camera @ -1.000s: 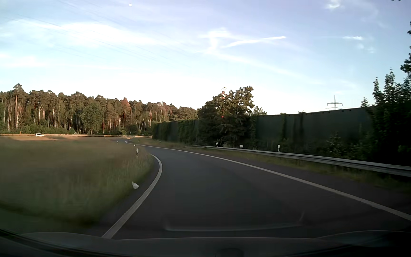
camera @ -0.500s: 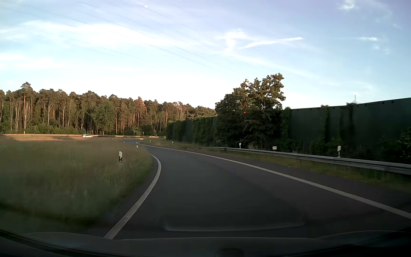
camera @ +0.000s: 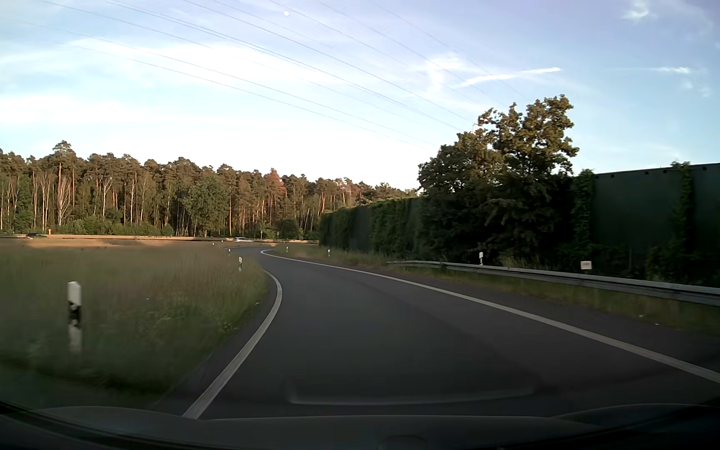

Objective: Follow the waypoints while adhering to traffic rules and regulations

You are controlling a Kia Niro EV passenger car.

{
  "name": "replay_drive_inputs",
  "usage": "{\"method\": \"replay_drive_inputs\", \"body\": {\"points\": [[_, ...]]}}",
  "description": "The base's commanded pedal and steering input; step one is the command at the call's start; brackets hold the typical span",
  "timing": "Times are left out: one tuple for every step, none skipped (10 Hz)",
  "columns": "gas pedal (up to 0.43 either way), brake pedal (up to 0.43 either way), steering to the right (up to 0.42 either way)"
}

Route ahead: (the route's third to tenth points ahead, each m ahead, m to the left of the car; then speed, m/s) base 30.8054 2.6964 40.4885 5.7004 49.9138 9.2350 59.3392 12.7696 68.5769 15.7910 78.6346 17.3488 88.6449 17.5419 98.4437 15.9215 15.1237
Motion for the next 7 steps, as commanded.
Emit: {"method": "replay_drive_inputs", "body": {"points": [[0.000, 0.012, -0.047], [0.000, 0.012, -0.047], [0.000, 0.018, -0.047], [0.000, 0.018, -0.047], [0.000, 0.018, -0.047], [0.000, 0.018, -0.047], [0.000, 0.024, -0.047]]}}
